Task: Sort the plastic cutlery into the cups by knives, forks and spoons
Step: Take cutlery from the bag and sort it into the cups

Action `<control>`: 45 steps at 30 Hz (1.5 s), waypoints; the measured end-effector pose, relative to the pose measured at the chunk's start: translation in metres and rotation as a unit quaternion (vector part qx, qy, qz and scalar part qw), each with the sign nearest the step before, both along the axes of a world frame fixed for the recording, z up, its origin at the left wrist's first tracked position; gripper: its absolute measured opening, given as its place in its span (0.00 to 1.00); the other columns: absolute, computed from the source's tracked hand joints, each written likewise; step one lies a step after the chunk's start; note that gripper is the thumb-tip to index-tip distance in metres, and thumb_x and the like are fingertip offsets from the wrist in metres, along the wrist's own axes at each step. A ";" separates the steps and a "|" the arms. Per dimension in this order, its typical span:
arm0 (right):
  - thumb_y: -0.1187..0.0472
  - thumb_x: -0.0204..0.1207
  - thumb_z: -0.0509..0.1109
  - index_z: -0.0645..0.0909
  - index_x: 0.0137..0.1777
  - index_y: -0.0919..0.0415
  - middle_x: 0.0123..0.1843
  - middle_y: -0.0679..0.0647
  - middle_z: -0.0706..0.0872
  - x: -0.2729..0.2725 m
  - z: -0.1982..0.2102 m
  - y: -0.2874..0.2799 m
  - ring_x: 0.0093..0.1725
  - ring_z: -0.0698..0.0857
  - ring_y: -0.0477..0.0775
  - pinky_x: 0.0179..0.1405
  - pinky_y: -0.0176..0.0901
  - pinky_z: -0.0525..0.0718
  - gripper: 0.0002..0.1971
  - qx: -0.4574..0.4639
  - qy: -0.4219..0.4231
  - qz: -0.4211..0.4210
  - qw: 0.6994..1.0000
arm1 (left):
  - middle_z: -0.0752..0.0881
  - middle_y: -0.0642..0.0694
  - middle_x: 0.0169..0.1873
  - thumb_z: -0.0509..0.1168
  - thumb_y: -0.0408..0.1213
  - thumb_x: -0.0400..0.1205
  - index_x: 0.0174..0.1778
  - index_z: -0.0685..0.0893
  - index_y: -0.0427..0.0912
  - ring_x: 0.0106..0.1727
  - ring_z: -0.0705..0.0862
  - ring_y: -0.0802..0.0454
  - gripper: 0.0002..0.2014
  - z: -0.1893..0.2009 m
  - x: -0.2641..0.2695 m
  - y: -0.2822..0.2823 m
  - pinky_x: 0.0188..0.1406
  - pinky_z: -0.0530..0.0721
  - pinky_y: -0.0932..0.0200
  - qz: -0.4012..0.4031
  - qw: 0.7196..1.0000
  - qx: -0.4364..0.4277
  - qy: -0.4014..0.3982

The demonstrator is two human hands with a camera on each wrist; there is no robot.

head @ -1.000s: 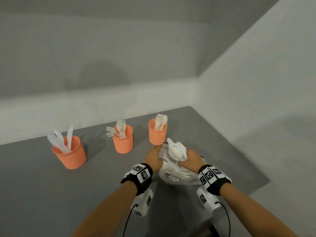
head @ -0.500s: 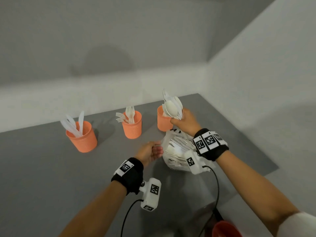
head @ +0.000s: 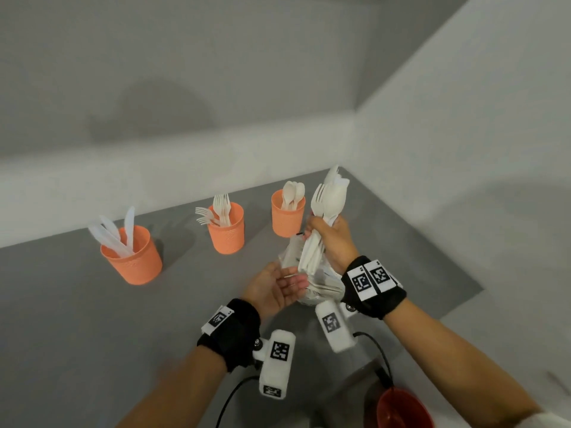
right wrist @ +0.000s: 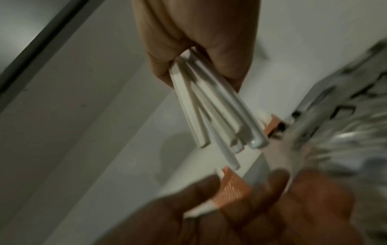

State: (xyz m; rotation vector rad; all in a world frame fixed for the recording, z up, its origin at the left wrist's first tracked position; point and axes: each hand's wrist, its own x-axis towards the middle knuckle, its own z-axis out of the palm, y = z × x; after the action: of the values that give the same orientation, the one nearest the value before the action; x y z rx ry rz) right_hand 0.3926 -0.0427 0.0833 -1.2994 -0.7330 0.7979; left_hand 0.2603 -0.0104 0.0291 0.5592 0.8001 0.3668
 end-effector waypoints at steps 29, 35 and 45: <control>0.63 0.71 0.67 0.78 0.37 0.59 0.26 0.53 0.81 -0.090 -0.044 0.069 0.31 0.83 0.58 0.37 0.47 0.82 0.03 -0.158 -0.098 0.057 0.981 | 0.81 0.46 0.42 0.58 0.51 0.78 0.54 0.77 0.43 0.43 0.79 0.53 0.17 0.009 -0.062 0.026 0.42 0.77 0.58 0.034 0.963 0.192 0.185; 0.56 0.72 0.64 0.81 0.55 0.60 0.46 0.60 0.88 -0.084 -0.051 0.062 0.49 0.86 0.63 0.47 0.53 0.84 0.14 -0.145 -0.365 0.123 0.911 | 0.84 0.47 0.57 0.77 0.49 0.61 0.65 0.74 0.43 0.58 0.82 0.53 0.37 0.030 -0.041 0.049 0.51 0.79 0.62 0.091 0.924 0.341 0.148; 0.71 0.73 0.70 0.82 0.52 0.66 0.36 0.55 0.84 -0.065 -0.034 0.068 0.31 0.84 0.45 0.32 0.30 0.82 0.08 -0.167 -0.085 0.350 0.918 | 0.85 0.39 0.34 0.71 0.33 0.63 0.42 0.82 0.36 0.36 0.84 0.45 0.13 0.041 -0.028 0.072 0.38 0.84 0.57 0.226 0.915 0.295 0.157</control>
State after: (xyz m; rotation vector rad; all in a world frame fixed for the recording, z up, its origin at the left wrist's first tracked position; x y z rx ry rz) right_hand 0.3277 0.0254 0.0491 -1.4290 -1.2785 1.4458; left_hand 0.2322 0.0612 0.0704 1.0172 1.1402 0.9848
